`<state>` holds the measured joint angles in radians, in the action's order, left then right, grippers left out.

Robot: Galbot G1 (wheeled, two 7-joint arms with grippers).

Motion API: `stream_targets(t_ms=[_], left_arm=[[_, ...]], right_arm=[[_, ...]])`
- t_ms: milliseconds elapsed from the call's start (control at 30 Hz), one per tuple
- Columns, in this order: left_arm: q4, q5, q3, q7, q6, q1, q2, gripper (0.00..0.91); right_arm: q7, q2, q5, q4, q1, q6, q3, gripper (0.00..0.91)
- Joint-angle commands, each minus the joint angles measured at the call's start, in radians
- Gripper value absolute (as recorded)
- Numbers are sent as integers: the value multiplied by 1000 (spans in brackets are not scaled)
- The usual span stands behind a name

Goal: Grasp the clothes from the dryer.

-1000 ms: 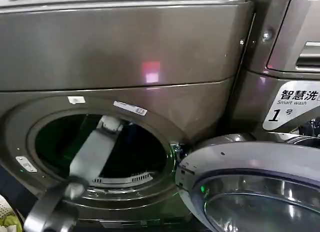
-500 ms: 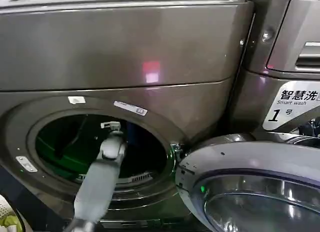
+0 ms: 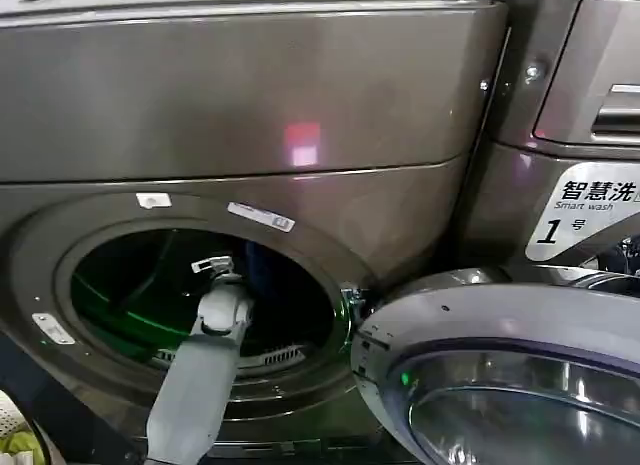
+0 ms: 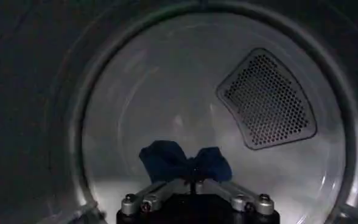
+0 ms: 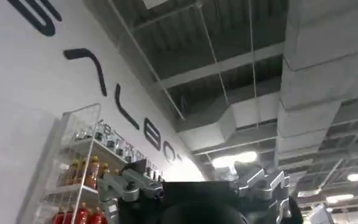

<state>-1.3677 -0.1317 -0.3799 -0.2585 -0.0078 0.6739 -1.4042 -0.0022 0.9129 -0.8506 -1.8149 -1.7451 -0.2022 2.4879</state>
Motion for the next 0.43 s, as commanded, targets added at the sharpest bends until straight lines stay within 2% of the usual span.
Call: stream_targets(t_ms=[33, 167, 233, 267, 433], left_arm=[[-8, -2, -5, -5, -5, 6, -3, 0], [-10, 0, -6, 2, -6, 6, -4, 0], [-13, 1, -7, 1, -6, 7, -4, 0], [-14, 1, -8, 1, -6, 7, -2, 0], [-14, 3, -10, 6, -6, 5, 0, 0]], right_arm=[[11, -7, 13, 17, -5, -20, 25, 907], [17, -20, 2, 36, -5, -60, 31, 907], [39, -26, -2, 45, 0, -92, 26, 907], [60, -28, -20, 45, 2, -133, 29, 907], [78, -43, 1, 76, 7, -208, 21, 907]])
